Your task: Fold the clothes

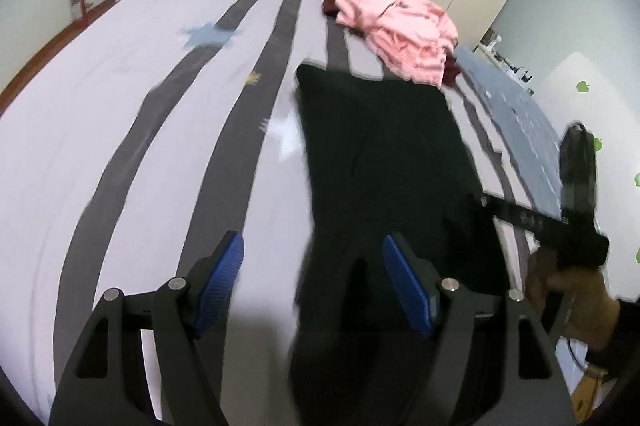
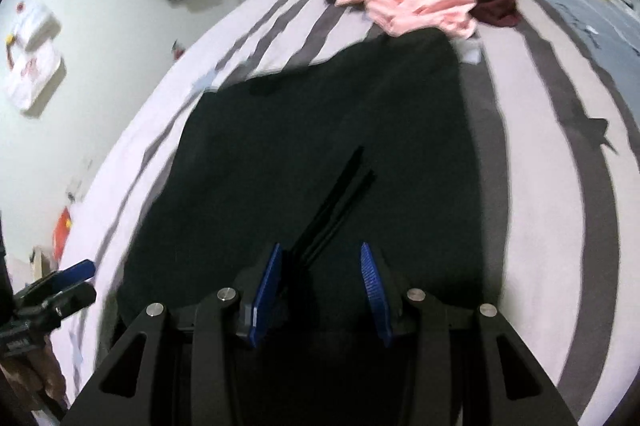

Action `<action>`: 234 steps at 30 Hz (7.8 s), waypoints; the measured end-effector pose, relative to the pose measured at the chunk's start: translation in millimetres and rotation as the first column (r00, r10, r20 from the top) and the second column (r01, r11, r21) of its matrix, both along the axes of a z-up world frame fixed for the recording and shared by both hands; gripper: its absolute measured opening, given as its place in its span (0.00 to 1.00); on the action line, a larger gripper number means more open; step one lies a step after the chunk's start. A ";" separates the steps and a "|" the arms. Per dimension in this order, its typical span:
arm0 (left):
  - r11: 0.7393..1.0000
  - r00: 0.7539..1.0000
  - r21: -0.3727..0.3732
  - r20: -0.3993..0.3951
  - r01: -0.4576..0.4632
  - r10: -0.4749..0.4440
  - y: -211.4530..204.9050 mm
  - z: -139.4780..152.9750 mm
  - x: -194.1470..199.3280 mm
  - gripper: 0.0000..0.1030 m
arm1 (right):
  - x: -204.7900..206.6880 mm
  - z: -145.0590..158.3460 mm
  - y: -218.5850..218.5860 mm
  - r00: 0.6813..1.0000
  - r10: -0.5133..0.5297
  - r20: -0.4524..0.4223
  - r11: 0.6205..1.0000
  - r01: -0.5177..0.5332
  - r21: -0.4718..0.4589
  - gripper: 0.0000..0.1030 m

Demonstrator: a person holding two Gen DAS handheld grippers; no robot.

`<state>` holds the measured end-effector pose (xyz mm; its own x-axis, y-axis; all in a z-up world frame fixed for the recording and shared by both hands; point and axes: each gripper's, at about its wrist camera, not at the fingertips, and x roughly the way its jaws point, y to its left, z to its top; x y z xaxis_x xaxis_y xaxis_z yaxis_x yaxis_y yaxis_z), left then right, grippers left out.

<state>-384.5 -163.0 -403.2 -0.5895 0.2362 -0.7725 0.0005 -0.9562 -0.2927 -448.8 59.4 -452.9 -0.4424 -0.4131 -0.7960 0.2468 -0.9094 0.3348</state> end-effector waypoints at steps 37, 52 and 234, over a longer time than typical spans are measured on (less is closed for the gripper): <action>0.999 0.997 0.001 0.066 -0.034 0.034 -3.5 -39.5 -170.8 0.68 | -118.7 -2.0 78.4 0.990 -0.140 0.002 0.989 0.139 0.040 0.49; 0.995 0.984 0.022 0.148 0.093 -0.095 15.7 -64.4 -184.8 0.55 | -160.3 -20.1 55.5 0.996 -0.057 0.071 0.998 0.055 0.027 0.51; 0.995 0.993 -0.024 0.068 0.094 -0.092 16.3 -7.7 130.0 0.17 | 186.1 19.1 26.8 0.985 0.171 -0.018 0.980 -0.169 0.107 0.04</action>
<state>-254.5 -146.8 -410.9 -0.5128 0.2661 -0.8163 -0.0699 -0.9605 -0.2692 -262.7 86.2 -433.8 -0.3951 -0.3993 -0.8273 0.4085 -0.8830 0.2311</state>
